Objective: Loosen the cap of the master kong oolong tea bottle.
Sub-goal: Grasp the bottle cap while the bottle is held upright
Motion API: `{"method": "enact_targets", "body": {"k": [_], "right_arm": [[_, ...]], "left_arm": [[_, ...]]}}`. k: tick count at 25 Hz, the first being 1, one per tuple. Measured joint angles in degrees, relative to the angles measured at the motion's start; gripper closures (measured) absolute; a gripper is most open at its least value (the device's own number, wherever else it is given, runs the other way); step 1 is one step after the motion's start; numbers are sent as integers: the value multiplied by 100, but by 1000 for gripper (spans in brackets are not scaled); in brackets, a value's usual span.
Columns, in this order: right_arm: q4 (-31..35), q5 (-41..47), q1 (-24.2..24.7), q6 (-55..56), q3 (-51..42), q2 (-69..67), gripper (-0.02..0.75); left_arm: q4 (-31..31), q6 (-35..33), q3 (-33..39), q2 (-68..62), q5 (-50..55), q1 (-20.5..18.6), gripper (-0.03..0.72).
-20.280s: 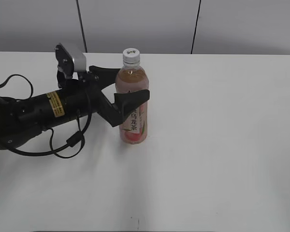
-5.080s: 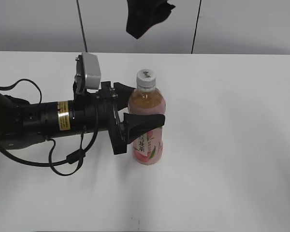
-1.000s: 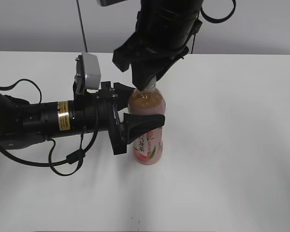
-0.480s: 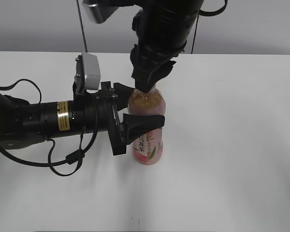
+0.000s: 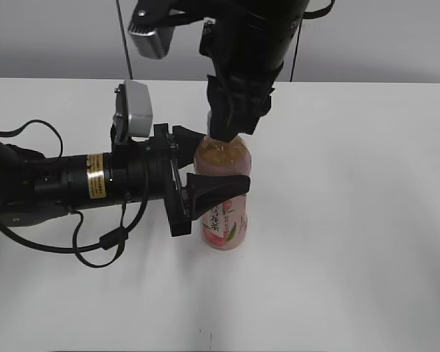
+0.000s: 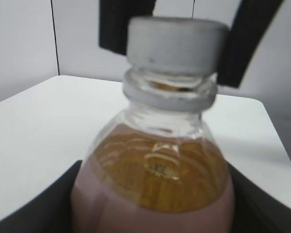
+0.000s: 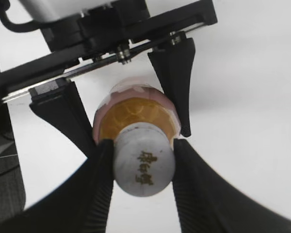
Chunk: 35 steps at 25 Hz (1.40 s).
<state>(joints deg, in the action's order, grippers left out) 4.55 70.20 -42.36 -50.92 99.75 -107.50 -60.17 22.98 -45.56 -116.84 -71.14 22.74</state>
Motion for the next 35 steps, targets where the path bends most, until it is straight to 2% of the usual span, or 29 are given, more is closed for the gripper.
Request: {"method": "enact_targets", "body": {"k": [24,35], "right_arm": [[110,-12,10,-3669,0,0,458],[95,0,10,-4004,36,0,458]], "left_arm": [[-29,-18,0,0,-11,0,223],[-35,-19,0,0,-11,0,223]]}}
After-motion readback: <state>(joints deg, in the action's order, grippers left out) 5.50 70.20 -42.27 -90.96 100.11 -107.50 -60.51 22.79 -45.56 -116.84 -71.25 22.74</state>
